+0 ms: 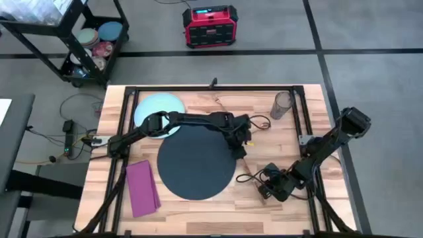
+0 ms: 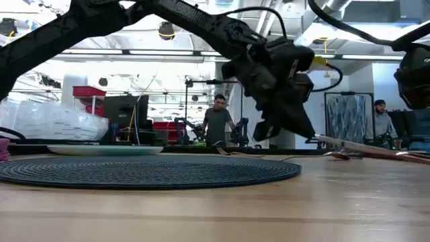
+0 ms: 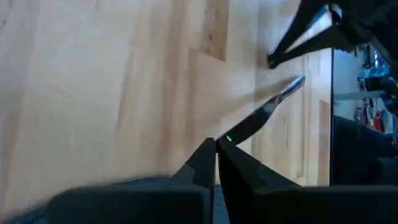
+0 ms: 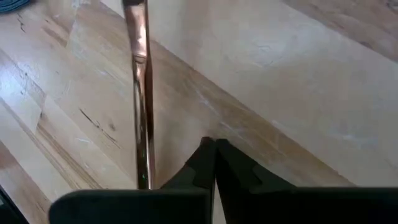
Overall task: Set table place
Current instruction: Put the brown table knife on the blue table mat
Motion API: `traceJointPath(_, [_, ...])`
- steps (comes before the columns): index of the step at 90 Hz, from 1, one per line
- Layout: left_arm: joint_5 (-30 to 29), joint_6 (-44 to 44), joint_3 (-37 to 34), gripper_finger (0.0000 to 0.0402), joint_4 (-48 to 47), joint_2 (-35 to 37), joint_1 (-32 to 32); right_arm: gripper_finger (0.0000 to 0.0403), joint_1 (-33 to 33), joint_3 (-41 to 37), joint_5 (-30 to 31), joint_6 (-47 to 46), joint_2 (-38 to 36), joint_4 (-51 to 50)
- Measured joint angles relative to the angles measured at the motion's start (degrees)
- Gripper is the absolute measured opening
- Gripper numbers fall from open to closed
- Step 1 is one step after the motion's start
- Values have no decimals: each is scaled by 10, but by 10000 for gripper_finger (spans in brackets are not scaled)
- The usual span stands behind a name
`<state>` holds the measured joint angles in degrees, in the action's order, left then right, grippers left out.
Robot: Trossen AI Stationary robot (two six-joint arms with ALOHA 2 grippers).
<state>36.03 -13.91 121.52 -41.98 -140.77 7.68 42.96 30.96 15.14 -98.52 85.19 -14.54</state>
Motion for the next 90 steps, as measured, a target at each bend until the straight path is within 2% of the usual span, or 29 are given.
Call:
traceJointPath(39, [-3,80,26,0,-125,0,6,0,0,0,0,0,0,-2])
traceJointPath(56, [-12,131,26,0,-212,11,21,0,0,0,0,0,0,-3])
traceJointPath(63, [-41,155,20,0,-260,28,32,0,0,0,0,0,0,-3])
traceJointPath(72, [-154,187,24,0,-390,62,52,0,0,0,0,-6,0,-4])
traceJointPath(78, [-215,184,24,0,-427,74,63,0,1,0,8,-11,0,-5])
traceJointPath(90, [-225,166,22,7,-391,91,70,0,-1,1,15,-1,0,-9])
